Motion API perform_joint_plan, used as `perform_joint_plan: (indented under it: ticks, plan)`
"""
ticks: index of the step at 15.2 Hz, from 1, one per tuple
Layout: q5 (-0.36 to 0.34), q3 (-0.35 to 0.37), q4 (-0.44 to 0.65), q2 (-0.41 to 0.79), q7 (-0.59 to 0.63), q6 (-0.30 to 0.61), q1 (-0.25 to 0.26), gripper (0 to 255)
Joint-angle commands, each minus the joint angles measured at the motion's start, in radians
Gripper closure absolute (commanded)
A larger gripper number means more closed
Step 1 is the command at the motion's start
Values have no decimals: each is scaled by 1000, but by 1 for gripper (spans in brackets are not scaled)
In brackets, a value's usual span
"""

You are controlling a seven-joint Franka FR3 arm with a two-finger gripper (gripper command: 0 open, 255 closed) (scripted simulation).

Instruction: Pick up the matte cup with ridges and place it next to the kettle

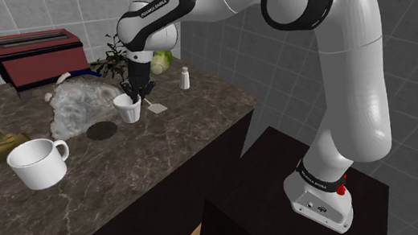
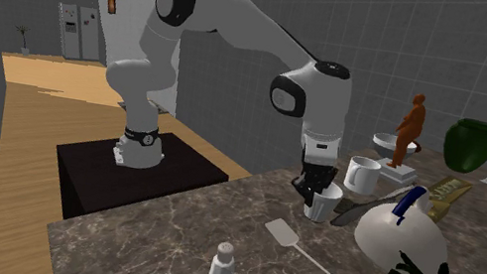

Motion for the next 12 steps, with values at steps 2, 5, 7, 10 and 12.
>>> perform_joint_plan:
  ticks: [2,5,7,10,12]
  plan:
    - [0,0,1,2,0,1,0,255]
    - [0,0,1,2,0,1,0,255]
    - [0,0,1,2,0,1,0,0]
    - [0,0,1,2,0,2,0,0]
    - [-4,-3,10,-14,2,-24,-3,0]
